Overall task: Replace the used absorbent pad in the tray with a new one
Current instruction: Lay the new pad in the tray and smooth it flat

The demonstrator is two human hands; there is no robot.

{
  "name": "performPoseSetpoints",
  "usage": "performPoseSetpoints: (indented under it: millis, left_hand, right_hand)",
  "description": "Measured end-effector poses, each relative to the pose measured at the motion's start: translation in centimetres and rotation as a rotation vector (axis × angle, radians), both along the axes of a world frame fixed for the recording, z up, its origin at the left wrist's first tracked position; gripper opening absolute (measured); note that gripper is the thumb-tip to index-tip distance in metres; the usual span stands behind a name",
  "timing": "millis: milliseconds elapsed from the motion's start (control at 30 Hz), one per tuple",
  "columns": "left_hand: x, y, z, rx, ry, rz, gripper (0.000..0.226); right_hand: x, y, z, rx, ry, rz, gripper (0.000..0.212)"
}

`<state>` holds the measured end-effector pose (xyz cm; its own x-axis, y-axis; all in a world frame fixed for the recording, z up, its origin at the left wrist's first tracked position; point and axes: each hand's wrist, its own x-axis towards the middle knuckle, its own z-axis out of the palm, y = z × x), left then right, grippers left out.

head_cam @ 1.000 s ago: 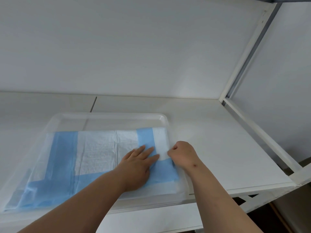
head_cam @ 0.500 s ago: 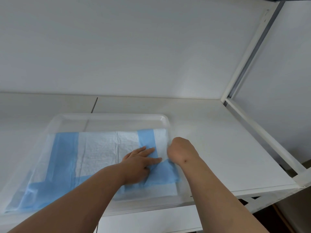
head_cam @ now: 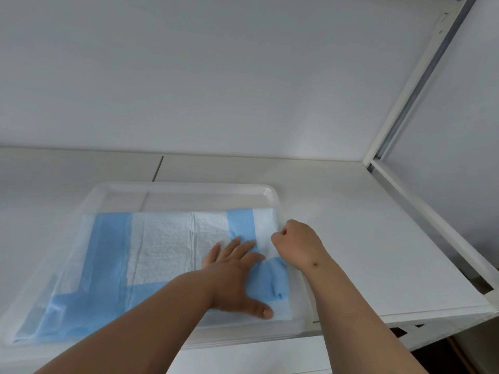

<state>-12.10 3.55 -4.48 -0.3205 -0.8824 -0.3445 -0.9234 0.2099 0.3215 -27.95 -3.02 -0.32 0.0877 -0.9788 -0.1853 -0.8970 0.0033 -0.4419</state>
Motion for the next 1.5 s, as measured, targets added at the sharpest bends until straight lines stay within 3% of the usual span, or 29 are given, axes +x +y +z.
performPoseSetpoints:
  millis: [100,167,300,533,633,733,833,967,1067,1200,1500]
  left_hand:
    - [-0.1,0.1,-0.2,-0.015,-0.026,0.002,0.122]
    - [-0.1,0.1,-0.2,-0.020,-0.023,0.001,0.124]
    - [-0.1,0.2,-0.1,-0.019,-0.024,-0.007,0.123]
    - [-0.1,0.2,-0.1,-0.029,-0.014,-0.016,0.124]
    - [0.1,0.2,0.1,-0.058,0.056,0.014,0.109]
    - [0.5,-0.1,1.2,-0.040,0.211,0.069,0.077]
    - [1.0,-0.8,2.2,0.061,0.343,0.131,0.056]
    - [1.4,-1.2,3.1,0.111,0.409,0.150,0.045]
    - [1.2,-0.9,3.9,0.131,0.419,0.096,0.045]
    - [1.1,-0.8,5.1,0.194,0.394,0.119,0.046]
    - [0.7,-1.8,5.1,0.226,0.217,-0.023,0.045]
  right_hand:
    - [0.1,0.0,-0.1,0.024,-0.108,-0.016,0.014]
    - [-0.1,0.3,0.0,0.074,-0.279,-0.090,0.006]
    - [-1.2,0.9,0.5,0.279,-0.561,-0.164,0.036]
    - [-2.2,0.8,0.3,0.379,-0.757,-0.221,0.025]
    - [-2.1,0.7,0.4,0.431,-0.928,-0.257,0.025]
    - [-2.2,0.5,0.4,0.424,-1.004,-0.262,0.032]
    - [-2.3,0.3,0.1,0.306,-0.869,-0.139,0.036]
    - [-2.2,-0.2,-0.9,-0.108,-0.349,0.187,0.037]
    - [-2.1,-0.6,-2.0,-0.276,-0.262,0.417,0.036]
    - [-2.4,-0.5,-1.8,-0.222,-0.174,0.427,0.023]
    - [-2.8,-1.2,-1.7,-0.101,-0.099,0.392,0.028]
